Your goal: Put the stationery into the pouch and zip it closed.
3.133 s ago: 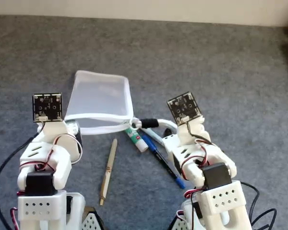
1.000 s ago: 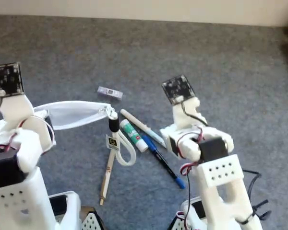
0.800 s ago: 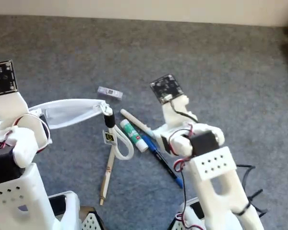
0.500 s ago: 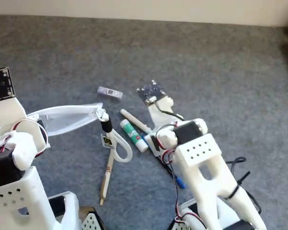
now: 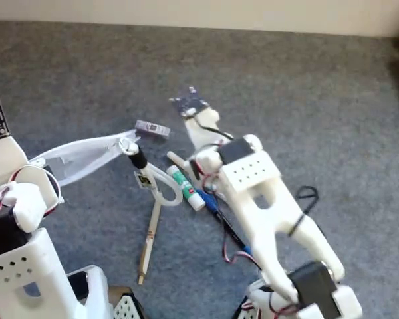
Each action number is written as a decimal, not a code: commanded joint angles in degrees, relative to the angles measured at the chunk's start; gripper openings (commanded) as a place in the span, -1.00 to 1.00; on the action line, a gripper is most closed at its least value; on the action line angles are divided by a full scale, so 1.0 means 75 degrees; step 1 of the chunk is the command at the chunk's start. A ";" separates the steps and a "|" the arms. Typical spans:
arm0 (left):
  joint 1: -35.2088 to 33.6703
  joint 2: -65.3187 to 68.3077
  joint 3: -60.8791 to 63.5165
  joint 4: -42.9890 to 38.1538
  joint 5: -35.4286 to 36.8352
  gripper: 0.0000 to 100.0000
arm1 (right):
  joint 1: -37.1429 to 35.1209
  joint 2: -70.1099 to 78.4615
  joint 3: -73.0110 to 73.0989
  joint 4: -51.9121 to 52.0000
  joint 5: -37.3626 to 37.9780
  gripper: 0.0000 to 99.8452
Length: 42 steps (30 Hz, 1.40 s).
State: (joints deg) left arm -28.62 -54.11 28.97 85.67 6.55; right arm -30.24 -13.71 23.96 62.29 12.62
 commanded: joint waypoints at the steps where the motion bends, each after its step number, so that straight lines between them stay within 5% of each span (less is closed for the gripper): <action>1: -0.0287 0.0135 0.0064 -0.0141 0.0105 -0.99 | -0.0486 0.0803 -0.1284 -0.0111 -0.0012 -0.51; 25: -0.0721 0.0135 0.0076 -0.0152 0.0105 -0.99 | -0.0826 0.4237 -0.4226 -0.0111 -0.0012 -0.51; 34: -0.0721 0.0135 0.0076 -0.0152 0.0105 -0.99 | -0.0815 0.5257 -0.4917 -0.0111 0.0000 -0.68; 42: -0.0697 0.0135 0.0440 -0.0621 0.0105 -0.99 | -0.0533 0.5820 -0.5023 -0.0111 0.0668 -0.69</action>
State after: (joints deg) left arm -33.27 -54.11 30.46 84.62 6.73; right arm -35.87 30.33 -10.15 62.20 15.78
